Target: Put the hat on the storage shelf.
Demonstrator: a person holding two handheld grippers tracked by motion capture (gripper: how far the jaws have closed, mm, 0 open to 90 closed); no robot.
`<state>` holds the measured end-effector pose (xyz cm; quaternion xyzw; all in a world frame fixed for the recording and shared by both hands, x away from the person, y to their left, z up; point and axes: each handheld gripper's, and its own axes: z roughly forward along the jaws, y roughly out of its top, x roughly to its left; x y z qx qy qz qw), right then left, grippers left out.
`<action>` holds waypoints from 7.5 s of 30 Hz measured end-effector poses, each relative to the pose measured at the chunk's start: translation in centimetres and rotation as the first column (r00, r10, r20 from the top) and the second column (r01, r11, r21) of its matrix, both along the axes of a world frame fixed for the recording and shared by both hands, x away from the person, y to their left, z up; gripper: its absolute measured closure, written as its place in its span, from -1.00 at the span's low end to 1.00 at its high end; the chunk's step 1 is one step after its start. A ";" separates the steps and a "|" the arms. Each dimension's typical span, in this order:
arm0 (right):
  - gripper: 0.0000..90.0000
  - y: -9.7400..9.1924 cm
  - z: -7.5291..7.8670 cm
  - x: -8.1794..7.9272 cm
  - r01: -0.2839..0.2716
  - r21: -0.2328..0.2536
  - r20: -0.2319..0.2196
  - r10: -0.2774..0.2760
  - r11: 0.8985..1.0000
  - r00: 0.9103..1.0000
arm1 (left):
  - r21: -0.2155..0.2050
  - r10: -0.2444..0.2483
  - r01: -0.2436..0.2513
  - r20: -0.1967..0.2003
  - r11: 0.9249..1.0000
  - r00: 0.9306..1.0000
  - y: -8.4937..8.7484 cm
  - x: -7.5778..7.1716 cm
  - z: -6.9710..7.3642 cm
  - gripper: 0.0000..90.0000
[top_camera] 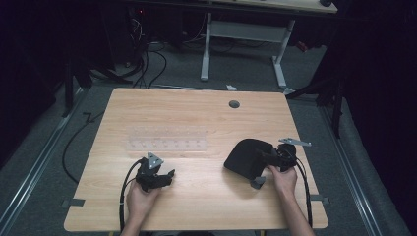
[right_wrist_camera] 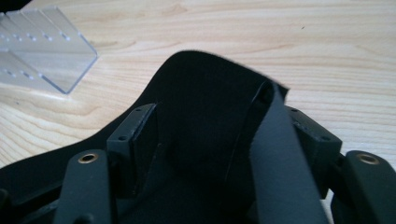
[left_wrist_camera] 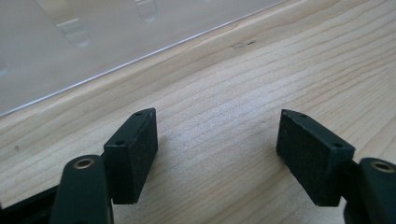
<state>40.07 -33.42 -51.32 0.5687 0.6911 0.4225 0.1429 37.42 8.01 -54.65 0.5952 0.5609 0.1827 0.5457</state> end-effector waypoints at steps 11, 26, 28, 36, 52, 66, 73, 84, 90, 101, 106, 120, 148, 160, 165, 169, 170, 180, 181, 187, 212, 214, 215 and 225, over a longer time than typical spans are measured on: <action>0.01 0.2 -0.4 0.0 -0.025 -0.009 0.001 0.025 1.000 1.000 | 0.000 0.000 0.000 0.000 1.000 1.000 0.0 0.0 0.0 -0.34; 0.50 -0.4 0.5 -1.7 -0.091 -0.006 0.066 0.091 0.996 0.994 | 0.002 0.000 0.000 -0.001 1.000 1.000 0.0 0.0 0.0 -0.34; 0.60 -0.5 0.6 -2.0 -0.115 -0.004 0.069 0.115 0.993 0.991 | 0.000 0.000 0.000 0.000 1.000 1.000 0.0 0.0 0.0 -0.34; 0.81 -0.1 1.3 -2.8 -0.174 -0.025 0.099 0.175 0.984 0.979 | 0.000 0.000 0.000 0.000 1.000 1.000 0.0 0.0 0.0 -0.34; 0.88 0.9 2.8 -4.6 -0.216 -0.008 0.161 0.214 0.976 0.963 | 0.000 0.000 0.000 0.000 1.000 1.000 0.0 0.0 0.0 -0.34; 0.88 0.7 4.2 -6.1 -0.205 0.007 0.193 0.200 0.979 0.961 | 0.002 -0.018 0.018 -0.002 1.000 1.000 -0.1 -0.1 0.0 -0.37; 0.88 1.1 4.7 -6.9 -0.209 0.015 0.198 0.202 0.978 0.959 | -0.003 -0.017 0.017 -0.006 1.000 1.000 -0.2 -0.1 0.0 -0.40; 0.88 3.1 5.0 -7.5 -0.241 0.028 0.187 0.232 0.970 0.955 | 0.014 -0.039 0.039 -0.028 0.999 0.999 -0.6 -0.1 0.2 -0.48; 0.88 4.0 5.1 -7.5 -0.250 0.048 0.183 0.238 0.967 0.954 | -0.003 -0.121 0.121 0.027 0.993 0.992 -1.4 -1.5 1.5 -0.48; 0.88 5.7 5.6 -7.1 -0.272 0.064 0.185 0.257 0.960 0.949 | -0.010 -0.295 0.298 0.114 0.955 0.949 -3.5 -4.5 3.8 -0.45; 0.88 6.2 5.9 -7.1 -0.278 0.072 0.185 0.261 0.958 0.947 | -0.002 -0.338 0.341 0.130 0.940 0.932 -4.3 -5.2 4.4 -0.45; 0.87 7.2 6.2 -6.9 -0.301 0.094 0.178 0.281 0.949 0.943 | 0.013 -0.389 0.392 0.161 0.920 0.907 -5.8 -6.1 4.7 -0.37; 0.87 10.2 6.9 -7.0 -0.395 0.113 0.170 0.374 0.912 0.911 | 0.036 -0.379 0.379 0.165 0.925 0.910 -6.0 -6.1 4.9 -0.18; 0.86 11.5 7.2 -7.1 -0.428 0.120 0.175 0.405 0.896 0.898 | 0.025 -0.385 0.386 0.153 0.922 0.910 -5.6 -6.0 5.4 0.04; 0.83 11.5 7.4 -7.0 -0.430 0.129 0.184 0.404 0.894 0.896 | 0.019 -0.400 0.402 0.160 0.915 0.903 -5.4 -6.2 5.8 0.32; 0.79 11.4 7.3 -6.9 -0.426 0.128 0.187 0.400 0.896 0.897 | 0.017 -0.411 0.414 0.160 0.910 0.897 -5.1 -6.3 6.2 0.44; 0.78 11.4 7.3 -6.9 -0.425 0.127 0.188 0.399 0.896 0.897 | 0.025 -0.417 0.419 0.161 0.908 0.894 -5.0 -6.3 6.3 0.48; 0.55 10.8 7.3 -6.5 -0.397 0.123 0.191 0.371 0.909 0.909 | -0.036 -0.516 0.526 0.146 0.850 0.844 -4.8 -6.9 6.7 0.91; 0.52 10.7 7.3 -6.3 -0.394 0.126 0.183 0.369 0.910 0.911 | -0.037 -0.520 0.529 0.142 0.848 0.842 -4.9 -6.9 6.6 0.92; 0.20 10.0 7.1 -6.1 -0.379 0.166 0.196 0.347 0.910 0.917 | -0.059 -0.524 0.533 0.124 0.844 0.843 -4.6 -7.1 6.9 0.92; 0.02 6.4 0.8 -4.5 -0.133 -0.141 0.061 0.142 0.981 0.988 | -0.197 -0.401 0.425 0.154 0.883 0.903 -0.4 -6.6 8.9 0.92; 0.01 6.4 0.2 -4.3 -0.121 -0.171 0.053 0.132 0.978 0.990 | -0.203 -0.393 0.419 0.157 0.885 0.906 -0.1 -6.5 9.0 0.92; 0.01 6.4 0.0 -4.2 -0.112 -0.185 0.046 0.123 0.976 0.991 | -0.209 -0.388 0.415 0.159 0.885 0.908 0.1 -6.5 9.0 0.92; -0.06 6.6 -1.4 -3.8 -0.078 -0.307 0.020 0.088 0.948 0.996 | -0.251 -0.338 0.370 0.164 0.894 0.927 1.7 -6.3 9.4 0.92</action>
